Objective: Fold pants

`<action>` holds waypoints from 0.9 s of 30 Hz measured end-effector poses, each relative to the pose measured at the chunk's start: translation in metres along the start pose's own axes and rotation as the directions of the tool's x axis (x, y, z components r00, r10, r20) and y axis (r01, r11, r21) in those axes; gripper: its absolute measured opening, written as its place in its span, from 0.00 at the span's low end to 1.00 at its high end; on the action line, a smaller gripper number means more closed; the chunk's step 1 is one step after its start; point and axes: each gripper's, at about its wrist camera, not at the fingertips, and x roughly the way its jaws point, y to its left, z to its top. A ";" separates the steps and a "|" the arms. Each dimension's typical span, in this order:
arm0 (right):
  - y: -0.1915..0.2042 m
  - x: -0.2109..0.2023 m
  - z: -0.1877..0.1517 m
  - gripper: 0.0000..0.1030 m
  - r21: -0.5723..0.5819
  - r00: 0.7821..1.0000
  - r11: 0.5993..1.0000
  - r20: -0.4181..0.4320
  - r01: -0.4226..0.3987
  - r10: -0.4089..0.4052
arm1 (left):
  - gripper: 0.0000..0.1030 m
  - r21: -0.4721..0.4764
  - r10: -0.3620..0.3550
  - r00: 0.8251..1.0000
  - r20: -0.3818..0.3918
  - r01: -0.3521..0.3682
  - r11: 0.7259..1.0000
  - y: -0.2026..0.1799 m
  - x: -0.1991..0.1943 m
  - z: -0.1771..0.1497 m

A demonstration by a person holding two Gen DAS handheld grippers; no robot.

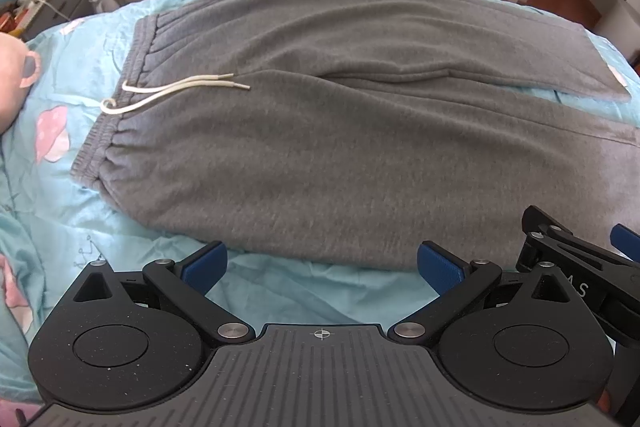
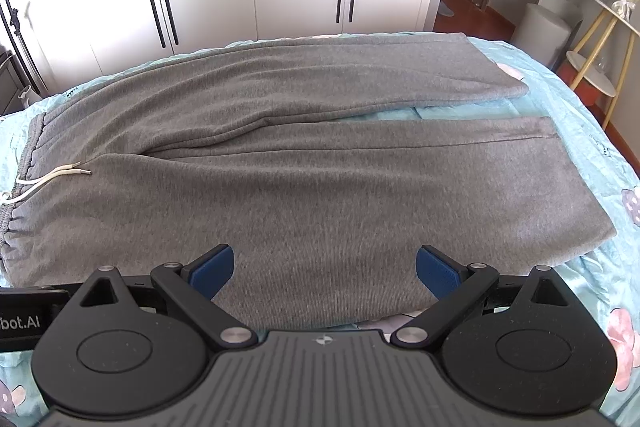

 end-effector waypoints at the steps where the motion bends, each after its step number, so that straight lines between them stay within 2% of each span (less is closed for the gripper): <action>1: 0.000 0.000 0.000 0.95 0.001 1.000 1.000 0.000 -0.002 0.002 | 1.00 -0.001 -0.001 1.000 -0.001 0.001 1.000 0.000 0.000 0.000; 27: 0.001 0.001 -0.002 0.95 -0.005 1.000 1.000 0.004 -0.004 0.004 | 1.00 -0.014 0.010 1.000 -0.012 -0.011 1.000 -0.002 0.004 0.002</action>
